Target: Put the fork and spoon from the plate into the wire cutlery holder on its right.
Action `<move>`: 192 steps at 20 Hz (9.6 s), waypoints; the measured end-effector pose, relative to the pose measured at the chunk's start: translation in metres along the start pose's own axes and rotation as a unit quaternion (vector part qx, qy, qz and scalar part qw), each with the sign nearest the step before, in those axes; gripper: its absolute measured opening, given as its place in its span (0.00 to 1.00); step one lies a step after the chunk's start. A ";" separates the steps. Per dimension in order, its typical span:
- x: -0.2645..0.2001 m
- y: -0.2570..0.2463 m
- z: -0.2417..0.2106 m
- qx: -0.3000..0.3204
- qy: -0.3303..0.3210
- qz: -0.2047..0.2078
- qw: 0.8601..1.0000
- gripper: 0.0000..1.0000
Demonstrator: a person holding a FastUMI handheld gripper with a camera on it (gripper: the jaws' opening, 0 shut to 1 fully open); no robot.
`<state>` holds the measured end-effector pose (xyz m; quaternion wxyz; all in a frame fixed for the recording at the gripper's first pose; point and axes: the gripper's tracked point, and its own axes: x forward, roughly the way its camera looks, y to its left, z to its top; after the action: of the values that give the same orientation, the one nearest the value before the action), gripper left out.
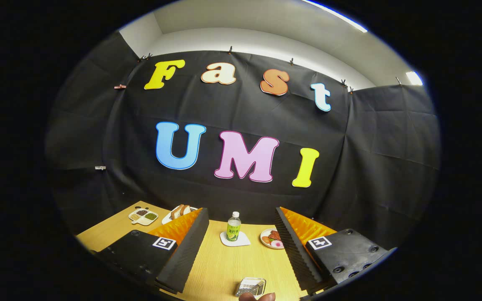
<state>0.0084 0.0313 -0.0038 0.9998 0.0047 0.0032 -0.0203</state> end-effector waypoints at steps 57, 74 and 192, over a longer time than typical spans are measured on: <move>-0.064 0.243 -0.300 0.095 0.562 0.259 0.780 0.13; -0.090 -0.043 -0.273 -0.010 0.670 0.208 0.712 0.13; -0.106 -0.062 -0.264 0.036 0.793 0.226 0.565 0.09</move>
<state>-0.1014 -0.0239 -0.2675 0.5663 0.0550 0.7930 0.2178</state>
